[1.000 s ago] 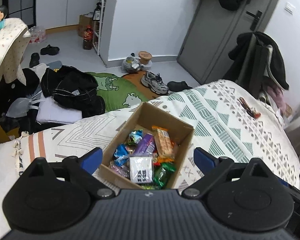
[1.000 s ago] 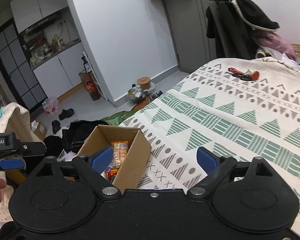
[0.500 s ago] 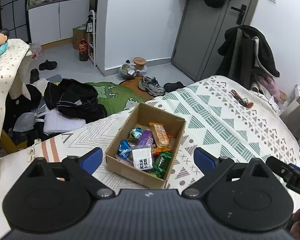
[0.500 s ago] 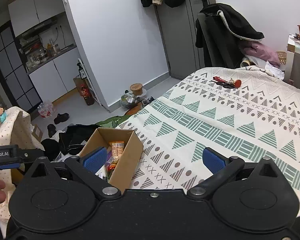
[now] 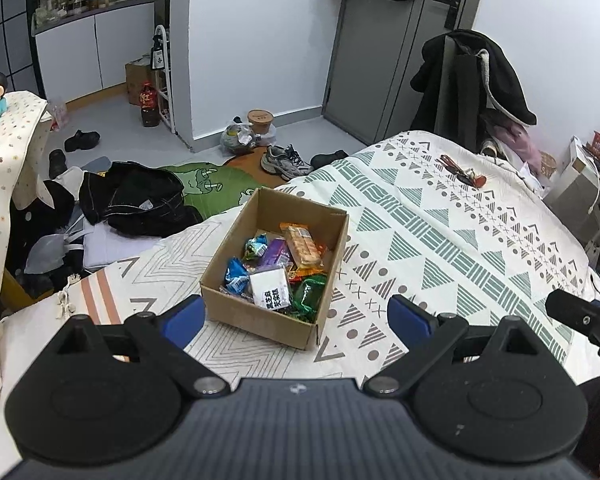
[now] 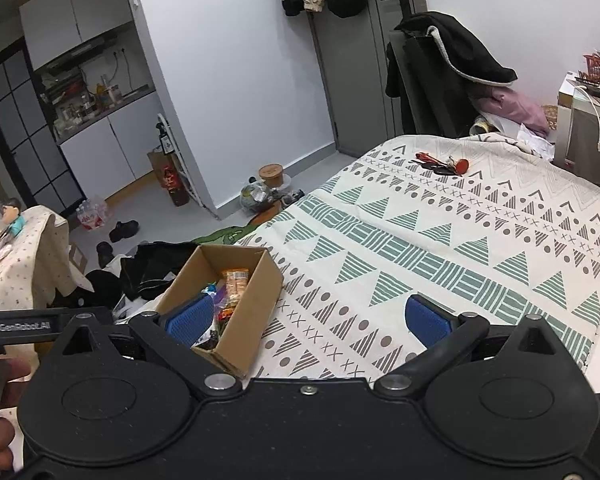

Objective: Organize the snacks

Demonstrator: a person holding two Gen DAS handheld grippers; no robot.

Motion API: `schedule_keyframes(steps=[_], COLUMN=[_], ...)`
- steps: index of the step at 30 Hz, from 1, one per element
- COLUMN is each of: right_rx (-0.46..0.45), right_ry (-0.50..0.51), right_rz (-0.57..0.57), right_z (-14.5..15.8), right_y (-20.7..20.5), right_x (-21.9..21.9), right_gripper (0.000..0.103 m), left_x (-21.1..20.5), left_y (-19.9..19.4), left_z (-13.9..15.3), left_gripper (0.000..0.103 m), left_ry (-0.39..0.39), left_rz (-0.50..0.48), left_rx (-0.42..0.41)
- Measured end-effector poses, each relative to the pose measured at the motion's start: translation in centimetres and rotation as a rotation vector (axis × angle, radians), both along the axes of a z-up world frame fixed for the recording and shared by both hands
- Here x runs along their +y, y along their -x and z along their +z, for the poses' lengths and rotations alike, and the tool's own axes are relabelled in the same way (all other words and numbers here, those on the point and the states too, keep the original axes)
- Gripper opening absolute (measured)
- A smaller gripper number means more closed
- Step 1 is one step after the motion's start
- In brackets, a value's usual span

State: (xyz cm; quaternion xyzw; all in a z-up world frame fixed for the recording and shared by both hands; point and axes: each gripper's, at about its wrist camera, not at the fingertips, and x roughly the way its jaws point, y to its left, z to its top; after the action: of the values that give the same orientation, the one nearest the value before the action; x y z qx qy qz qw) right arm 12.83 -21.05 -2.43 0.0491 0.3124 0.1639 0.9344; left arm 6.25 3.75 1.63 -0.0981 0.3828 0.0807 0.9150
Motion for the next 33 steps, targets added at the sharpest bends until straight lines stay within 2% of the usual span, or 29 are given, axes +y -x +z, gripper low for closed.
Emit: schedule_keyframes(steps=[14,20,33], right_rx=[0.002,0.015,0.031], right_ry=[0.032,0.063,0.064], right_rz=[-0.006,-0.002,0.013], right_z=[-1.0,-1.9,-2.5], right_y=[1.4,1.4,1.4], right_x=[-0.1,0.3,0.7], right_gripper=[0.103,0.103,0.103], left_x=[-1.1,-1.0,-1.2], left_y=[0.9,0.8,0.8], left_z=[-0.6,-1.4,-2.1], left_gripper=[0.097,0.097,0.097], left_ry=[-0.043,-0.029,-0.023], left_rz=[-0.033,-0.029,-0.051], left_rx=[0.018,0.033,0.035])
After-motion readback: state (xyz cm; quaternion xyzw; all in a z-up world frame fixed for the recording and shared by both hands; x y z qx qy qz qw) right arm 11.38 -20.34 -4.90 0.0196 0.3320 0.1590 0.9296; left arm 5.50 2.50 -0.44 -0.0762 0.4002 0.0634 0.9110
